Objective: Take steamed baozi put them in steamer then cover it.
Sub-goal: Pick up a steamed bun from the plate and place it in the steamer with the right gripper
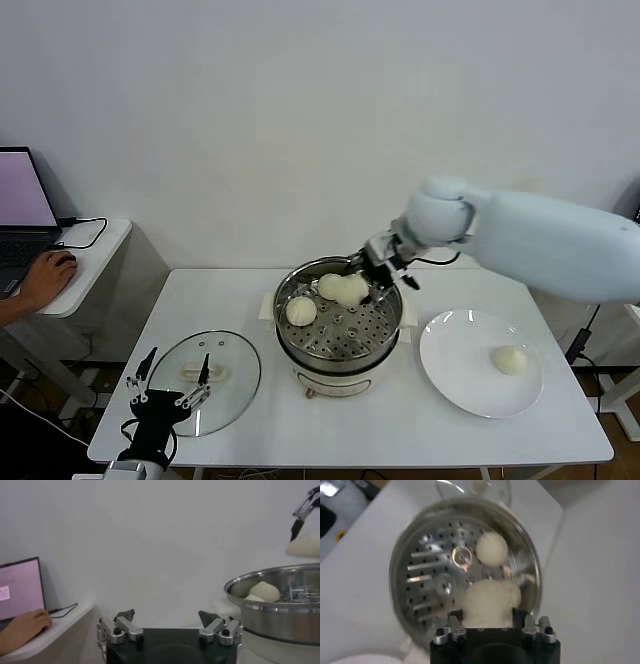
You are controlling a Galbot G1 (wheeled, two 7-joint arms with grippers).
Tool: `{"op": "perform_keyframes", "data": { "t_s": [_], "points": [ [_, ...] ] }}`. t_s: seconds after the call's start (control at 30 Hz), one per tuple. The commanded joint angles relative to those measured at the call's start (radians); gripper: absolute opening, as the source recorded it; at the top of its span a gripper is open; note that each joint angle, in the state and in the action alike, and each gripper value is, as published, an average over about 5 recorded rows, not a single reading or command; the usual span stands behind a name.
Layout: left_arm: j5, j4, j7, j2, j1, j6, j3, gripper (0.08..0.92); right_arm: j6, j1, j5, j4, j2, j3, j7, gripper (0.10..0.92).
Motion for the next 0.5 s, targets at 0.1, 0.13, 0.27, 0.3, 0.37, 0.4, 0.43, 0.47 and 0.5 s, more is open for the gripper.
{"op": "perform_keyframes", "data": {
  "t_s": [0.1,0.13,0.27,0.3,0.37,0.4,0.43,0.47,0.5],
  "points": [
    [0.001,-0.002,0.000,-0.010,0.003,-0.001,-0.002,0.823,0.217,-0.006,-0.174,-0.047,0.159,-0.075,-0.018,0.630],
    [0.001,-0.002,0.000,-0.011,0.003,-0.001,-0.002,0.823,0.229,-0.009,-0.191,-0.048,0.163,-0.080,-0.022,0.632],
    [0.000,-0.002,0.000,-0.013,0.002,-0.001,-0.002,0.823,0.252,-0.022,-0.236,-0.037,0.161,-0.096,-0.041,0.636],
    [0.000,-0.001,0.000,-0.013,0.001,-0.001,-0.002,0.823,0.257,-0.024,-0.243,-0.033,0.159,-0.098,-0.044,0.636],
    [-0.001,0.001,0.000,-0.013,0.000,-0.001,-0.002,0.823,0.267,-0.029,-0.258,-0.028,0.154,-0.101,-0.051,0.638],
    [-0.001,0.002,0.000,-0.013,-0.001,-0.001,-0.002,0.823,0.272,-0.031,-0.266,-0.026,0.152,-0.102,-0.055,0.639],
    [-0.001,0.003,0.000,-0.014,-0.002,-0.001,-0.002,0.823,0.277,-0.032,-0.274,-0.025,0.149,-0.104,-0.058,0.640],
    [0.000,0.004,0.000,-0.014,-0.002,-0.001,-0.001,0.823,0.281,-0.034,-0.281,-0.024,0.147,-0.104,-0.060,0.643],
    [0.000,0.005,-0.001,-0.015,-0.002,-0.001,-0.001,0.823,0.285,-0.036,-0.286,-0.024,0.145,-0.105,-0.061,0.646]
  ]
}}
